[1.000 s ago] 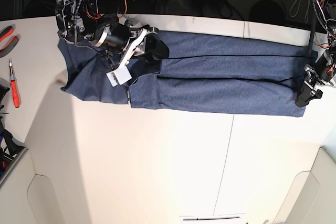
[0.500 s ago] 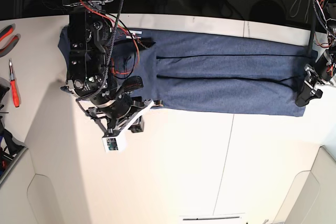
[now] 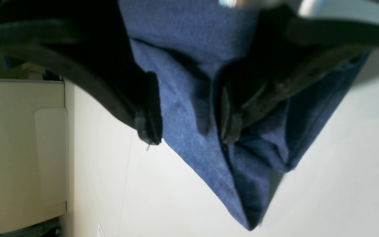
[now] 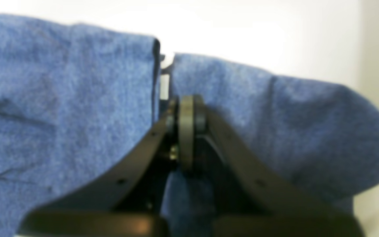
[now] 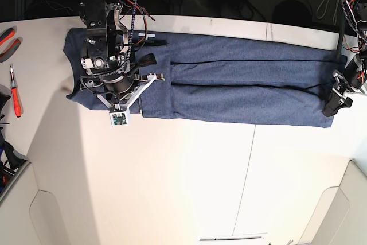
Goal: Layout the t-shirt on the table in an organized manner, then fold the t-shirt properly
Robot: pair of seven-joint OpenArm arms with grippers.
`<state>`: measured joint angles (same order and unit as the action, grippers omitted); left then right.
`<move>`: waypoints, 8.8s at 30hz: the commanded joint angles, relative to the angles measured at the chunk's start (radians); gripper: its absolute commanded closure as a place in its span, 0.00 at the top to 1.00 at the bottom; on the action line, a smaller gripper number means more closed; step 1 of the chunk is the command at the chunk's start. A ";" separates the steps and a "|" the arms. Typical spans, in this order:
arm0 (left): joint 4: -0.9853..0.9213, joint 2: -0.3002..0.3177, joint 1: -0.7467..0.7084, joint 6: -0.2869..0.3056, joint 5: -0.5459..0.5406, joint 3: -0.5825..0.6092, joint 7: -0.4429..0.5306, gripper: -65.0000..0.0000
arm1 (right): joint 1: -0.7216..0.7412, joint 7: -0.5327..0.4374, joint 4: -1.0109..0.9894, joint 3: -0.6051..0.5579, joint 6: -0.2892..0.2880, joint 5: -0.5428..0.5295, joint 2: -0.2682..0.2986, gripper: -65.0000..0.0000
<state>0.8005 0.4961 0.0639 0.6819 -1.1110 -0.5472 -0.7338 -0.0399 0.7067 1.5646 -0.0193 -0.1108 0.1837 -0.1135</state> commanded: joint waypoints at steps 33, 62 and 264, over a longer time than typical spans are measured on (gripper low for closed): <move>0.018 0.025 0.014 0.016 -0.021 -0.005 0.011 0.46 | 0.063 -0.044 -0.089 -0.269 -0.254 -0.315 -0.038 0.00; 0.018 0.025 0.014 0.016 -0.023 -0.005 0.003 0.46 | -0.221 0.114 0.233 -0.262 0.111 0.087 0.114 0.00; 0.571 -0.204 -0.185 0.016 -0.372 0.290 -0.424 0.00 | -0.069 0.050 0.315 0.165 -0.063 -0.181 0.095 0.00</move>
<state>1.3552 0.2821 -0.1326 0.6842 -1.4517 -0.2504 -1.1721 -0.1188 0.7750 1.8610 0.1501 -0.1658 0.0063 -0.0193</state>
